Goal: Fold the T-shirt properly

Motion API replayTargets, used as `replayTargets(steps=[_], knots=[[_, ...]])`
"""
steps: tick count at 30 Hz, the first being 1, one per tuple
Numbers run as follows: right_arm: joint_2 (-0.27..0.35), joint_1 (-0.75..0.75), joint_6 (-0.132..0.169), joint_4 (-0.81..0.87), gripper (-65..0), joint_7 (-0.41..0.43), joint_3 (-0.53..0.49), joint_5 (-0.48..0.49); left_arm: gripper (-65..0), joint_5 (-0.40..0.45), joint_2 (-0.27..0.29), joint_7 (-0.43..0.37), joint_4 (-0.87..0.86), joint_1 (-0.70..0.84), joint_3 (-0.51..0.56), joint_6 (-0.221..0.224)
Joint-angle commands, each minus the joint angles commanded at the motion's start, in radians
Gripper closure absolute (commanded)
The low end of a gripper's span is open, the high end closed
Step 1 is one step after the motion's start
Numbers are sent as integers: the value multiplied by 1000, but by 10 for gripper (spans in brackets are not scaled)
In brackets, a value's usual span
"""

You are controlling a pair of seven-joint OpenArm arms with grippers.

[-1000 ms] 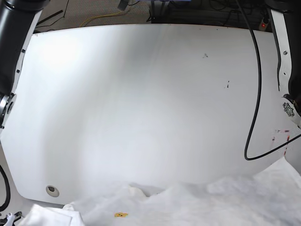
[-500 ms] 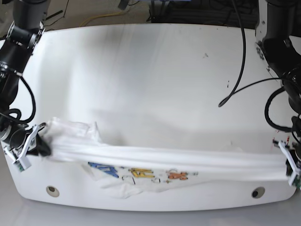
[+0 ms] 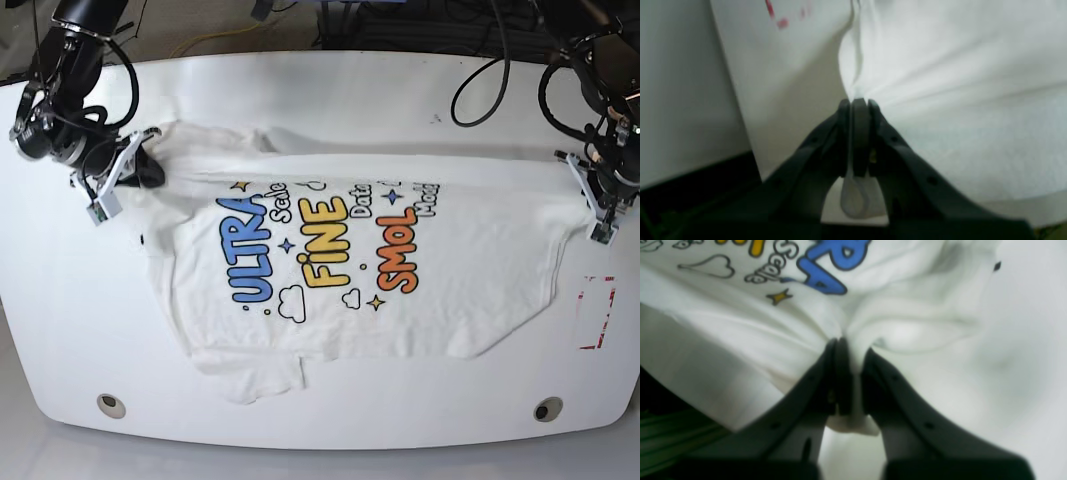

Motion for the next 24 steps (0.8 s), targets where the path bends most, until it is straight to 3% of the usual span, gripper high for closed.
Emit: replayTargets(steps=[6,11,16,24], knots=[[-43,-94,0,0,0,0,5,5,0,5,2,-118,0,167,-25,0],[-97,-147,0,2,0,0,52,6,0,0,23,-160,-2,227,-55,0],[-104,-133,0,2,0,0,64,6,0,0,37,-163,-2,222,-63,0],[-107,0,0,-12,0,-2,64,-2,0,6,40,-161,-54,54,-54,0]])
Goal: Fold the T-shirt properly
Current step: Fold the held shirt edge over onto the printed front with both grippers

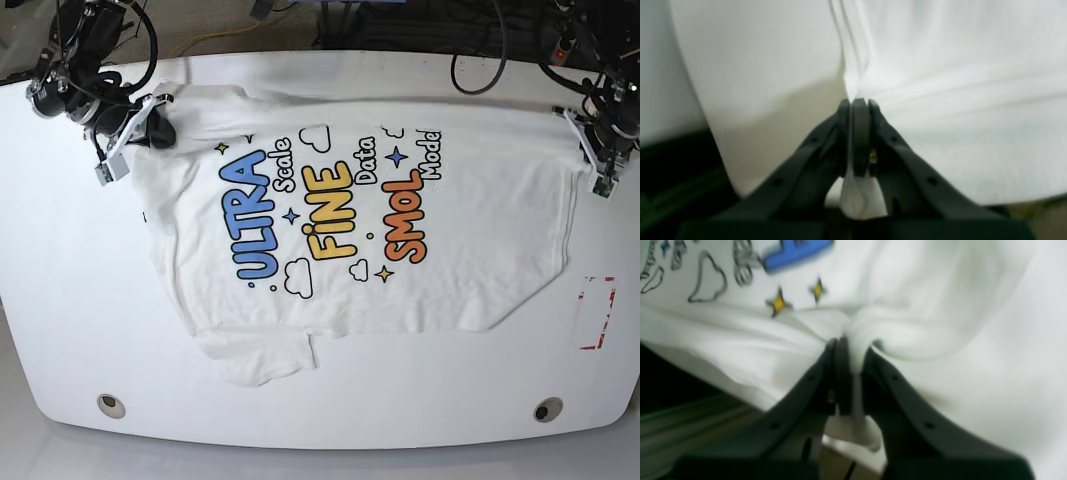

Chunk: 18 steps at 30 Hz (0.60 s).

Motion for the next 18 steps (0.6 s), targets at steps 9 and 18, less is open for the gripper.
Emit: replayTargets(steps=[9,18], knots=[[5,183,0,-170,0,2,-3,0,0,0,-8,-2,-183,-175,43,0],[23,328,0,-348,0,52,-8,-2,0,2,-9,-106,-353,-249,86,0]])
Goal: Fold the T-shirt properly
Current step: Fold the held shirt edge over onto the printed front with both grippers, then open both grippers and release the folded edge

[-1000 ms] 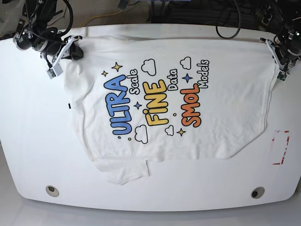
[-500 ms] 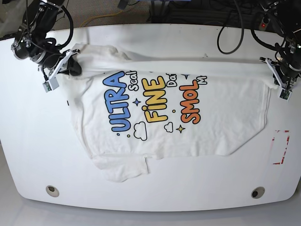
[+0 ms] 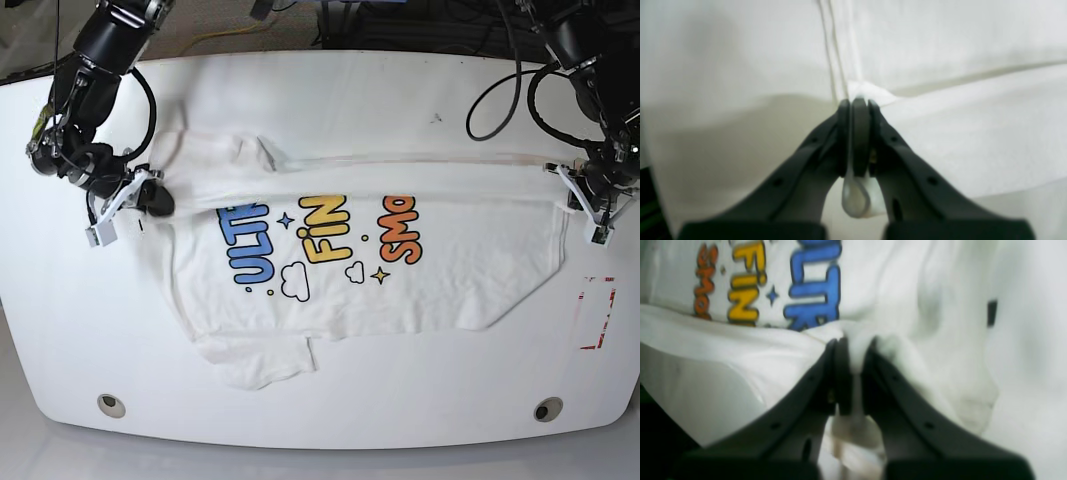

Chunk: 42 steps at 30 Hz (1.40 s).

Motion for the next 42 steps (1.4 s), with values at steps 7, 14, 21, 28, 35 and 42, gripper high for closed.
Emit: replayTargets(steps=[7,14,21,28,35,42], knots=[[6,83,0,-120,-55,49,0,-63,0,0,-2,-3,-91,-71,5,0],[0,146,0,-143,-235,81,5,-302,-83,0,-32,-2,-206,-130,43,0],[28,8,0,8,-495,78,8,-186,-553,-9,-71,0,-206,-129,83,0],[23,-141,0,18,-495,71,8,-117,-553,-9,-71,0,-129,-94,20,0],[-38,-207,0,21,-495,104,3,-118,-553,-9,-71,0,-95,-61,8,0],[-106,-224,0,23,-442,110,0,-121,-553,-9,-71,0,-97,-34,6,0]])
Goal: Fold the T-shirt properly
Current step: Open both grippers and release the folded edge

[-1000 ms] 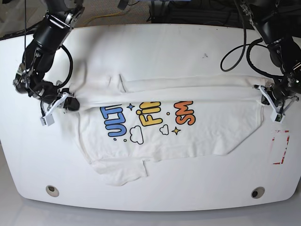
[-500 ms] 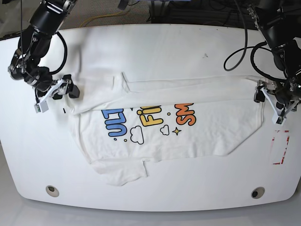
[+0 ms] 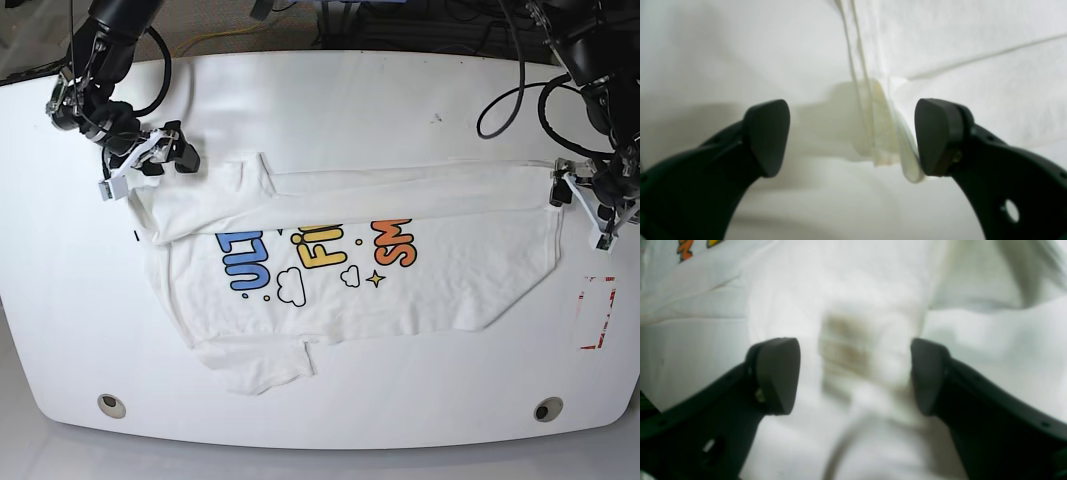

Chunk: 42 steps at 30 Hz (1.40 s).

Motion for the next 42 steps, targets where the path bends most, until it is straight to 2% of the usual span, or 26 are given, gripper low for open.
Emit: replayTargets(steps=[2,6,7,11,14,18,22,28,32,34,36,37,42], knots=[[-6,14,0,-3,-323,3,0,0,-553,0,0,0,0,6,0,0],[-8,35,0,-28,-3,18,-2,-2,-553,0,0,0,0,6,0,0],[-6,41,0,-29,0,18,-2,-2,-550,0,0,0,0,6,0,0],[-3,43,0,43,0,5,-2,6,-493,5,0,0,-2,6,5,0],[-3,48,0,149,0,-52,2,6,-457,6,0,0,-3,6,5,0],[-3,100,0,226,0,-110,0,6,-447,6,0,0,-5,6,6,0],[12,184,0,224,0,-135,0,2,-446,6,0,0,-5,6,6,0],[83,328,0,32,0,-123,-94,0,-446,8,2,0,-5,6,6,0],[132,388,0,-106,0,-51,-158,0,-446,8,2,0,-5,6,6,0],[184,420,0,-186,0,-17,-201,0,-447,8,2,0,-5,6,6,0],[209,423,0,-218,0,-3,-215,0,-450,8,2,0,-5,6,6,0],[224,422,0,-224,-19,0,-215,0,-450,8,2,0,-5,6,6,0],[284,370,0,-219,-336,8,-204,3,-453,2,2,0,-5,8,6,0]])
